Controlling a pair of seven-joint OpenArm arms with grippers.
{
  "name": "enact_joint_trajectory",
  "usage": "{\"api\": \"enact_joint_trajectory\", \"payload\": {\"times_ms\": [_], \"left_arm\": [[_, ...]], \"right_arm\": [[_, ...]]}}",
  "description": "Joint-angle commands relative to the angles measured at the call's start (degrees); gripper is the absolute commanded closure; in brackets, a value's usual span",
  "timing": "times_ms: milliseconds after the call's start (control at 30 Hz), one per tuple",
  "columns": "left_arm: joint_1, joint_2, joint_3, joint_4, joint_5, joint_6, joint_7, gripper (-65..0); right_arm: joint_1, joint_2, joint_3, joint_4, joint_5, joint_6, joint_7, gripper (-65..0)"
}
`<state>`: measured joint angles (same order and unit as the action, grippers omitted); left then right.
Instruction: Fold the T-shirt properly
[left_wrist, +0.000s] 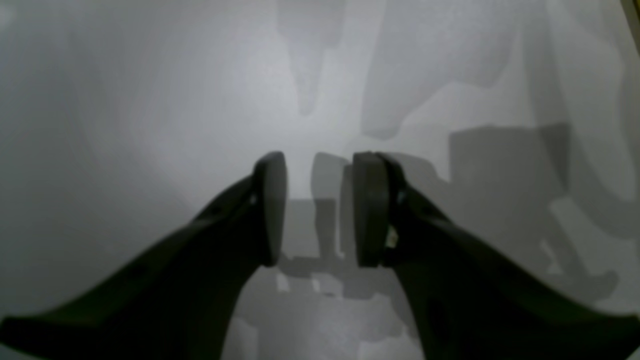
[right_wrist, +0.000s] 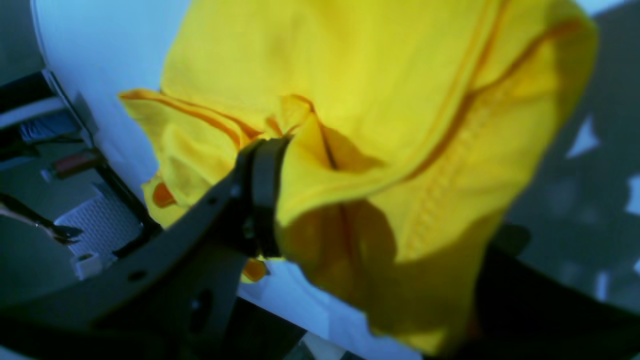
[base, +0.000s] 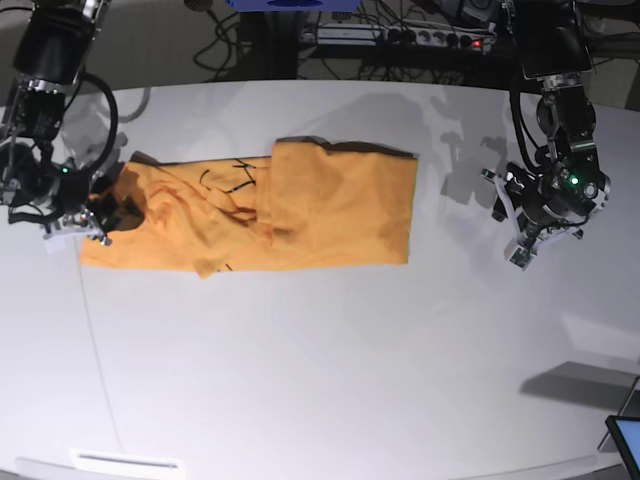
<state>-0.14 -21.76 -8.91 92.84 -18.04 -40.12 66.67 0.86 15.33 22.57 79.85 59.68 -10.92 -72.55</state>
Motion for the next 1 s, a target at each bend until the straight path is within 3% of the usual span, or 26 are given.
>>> {"api": "enact_joint_trajectory", "payload": {"times_ms": [0, 100, 200, 567, 667, 767, 833, 967], "left_arm": [[-0.7, -1.1, -0.4, 0.8, -0.2, 0.1, -0.5, -22.5], [-0.2, -1.1, -0.4, 0.8, -0.2, 0.1, -0.5, -22.5], [0.0, -1.1, -0.4, 0.8, -0.2, 0.1, -0.5, -22.5], [0.0, -1.1, -0.4, 0.8, -0.2, 0.1, -0.5, -22.5], [0.0, -1.5, -0.5, 0.8, -0.2, 0.1, -0.5, -22.5], [0.0, -1.8, -0.5, 0.8, -0.2, 0.1, -0.5, -22.5], [0.1, -1.8, -1.4, 0.8, -0.2, 0.1, -0.5, -22.5], [0.9, -1.8, -4.7, 0.8, -0.2, 0.1, -0.5, -22.5]], "right_arm": [[1.0, 0.9, 0.2, 0.6, 1.0, 0.5, 0.1, -20.9], [1.0, 0.8, 0.2, 0.8, 1.0, 0.5, 0.1, -16.4], [1.0, 1.0, 0.2, 0.7, 1.0, 0.5, 0.1, -0.4], [1.5, 1.1, 0.4, 1.0, 0.8, 0.1, 0.2, 0.0], [2.2, 2.7, 0.5, 0.9, 0.8, -4.7, 0.2, 0.0], [2.0, 3.8, 0.5, 1.0, 0.8, -14.2, 2.8, 0.0], [1.9, 5.7, 0.1, 1.1, 0.8, -18.5, 4.3, 0.0], [1.9, 6.4, 0.4, 1.2, 0.8, -19.4, 5.0, 0.0]]}}
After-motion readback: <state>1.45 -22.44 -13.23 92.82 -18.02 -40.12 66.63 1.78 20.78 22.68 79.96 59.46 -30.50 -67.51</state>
